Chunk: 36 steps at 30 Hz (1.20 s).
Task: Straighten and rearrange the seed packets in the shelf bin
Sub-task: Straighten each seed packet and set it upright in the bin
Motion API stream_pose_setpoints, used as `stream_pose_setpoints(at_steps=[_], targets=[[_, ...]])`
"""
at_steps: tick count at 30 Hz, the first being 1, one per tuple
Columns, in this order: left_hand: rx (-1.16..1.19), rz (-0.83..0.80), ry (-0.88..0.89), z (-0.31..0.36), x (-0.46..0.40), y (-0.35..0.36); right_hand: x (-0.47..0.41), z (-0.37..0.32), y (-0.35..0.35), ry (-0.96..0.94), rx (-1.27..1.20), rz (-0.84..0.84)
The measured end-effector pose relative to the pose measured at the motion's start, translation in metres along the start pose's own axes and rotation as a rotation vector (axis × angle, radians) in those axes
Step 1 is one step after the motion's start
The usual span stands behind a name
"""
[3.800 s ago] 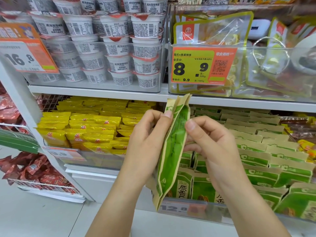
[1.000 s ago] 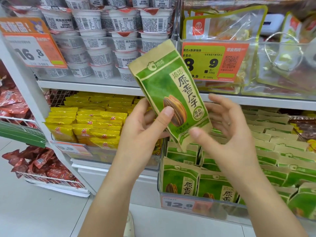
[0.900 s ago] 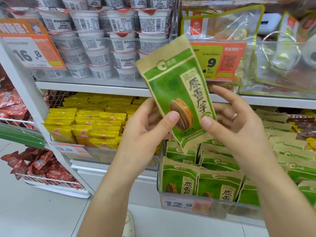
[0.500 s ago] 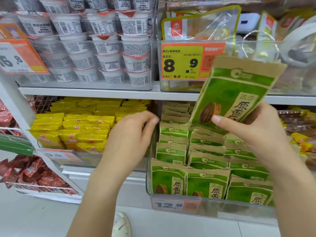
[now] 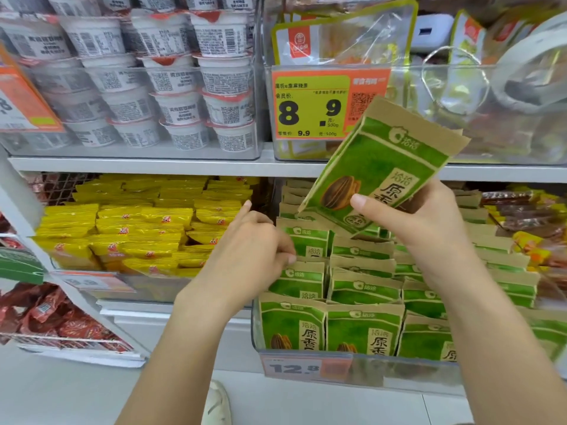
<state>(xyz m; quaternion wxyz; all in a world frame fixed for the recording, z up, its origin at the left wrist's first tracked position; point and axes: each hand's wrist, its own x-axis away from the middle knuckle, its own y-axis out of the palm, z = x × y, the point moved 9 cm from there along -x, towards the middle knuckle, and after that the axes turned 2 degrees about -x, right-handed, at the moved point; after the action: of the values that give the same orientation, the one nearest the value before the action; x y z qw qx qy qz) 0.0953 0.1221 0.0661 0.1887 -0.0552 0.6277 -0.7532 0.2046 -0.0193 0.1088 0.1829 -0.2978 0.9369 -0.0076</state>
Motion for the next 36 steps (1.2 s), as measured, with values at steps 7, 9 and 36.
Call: stream_pose_setpoints(at_steps=[7, 9, 36], targets=[[-0.047, -0.047, 0.033, 0.007, 0.036, -0.007, 0.002, 0.001, 0.026, 0.021, -0.007, -0.173], [-0.048, -0.072, 0.032, 0.010, 0.044, -0.008, 0.004, 0.004, 0.036, 0.020, 0.059, -0.229], [0.176, 0.258, -0.040, 0.002, 0.058, -0.057, 0.003, 0.012, 0.050, -0.042, 0.631, -0.260]])
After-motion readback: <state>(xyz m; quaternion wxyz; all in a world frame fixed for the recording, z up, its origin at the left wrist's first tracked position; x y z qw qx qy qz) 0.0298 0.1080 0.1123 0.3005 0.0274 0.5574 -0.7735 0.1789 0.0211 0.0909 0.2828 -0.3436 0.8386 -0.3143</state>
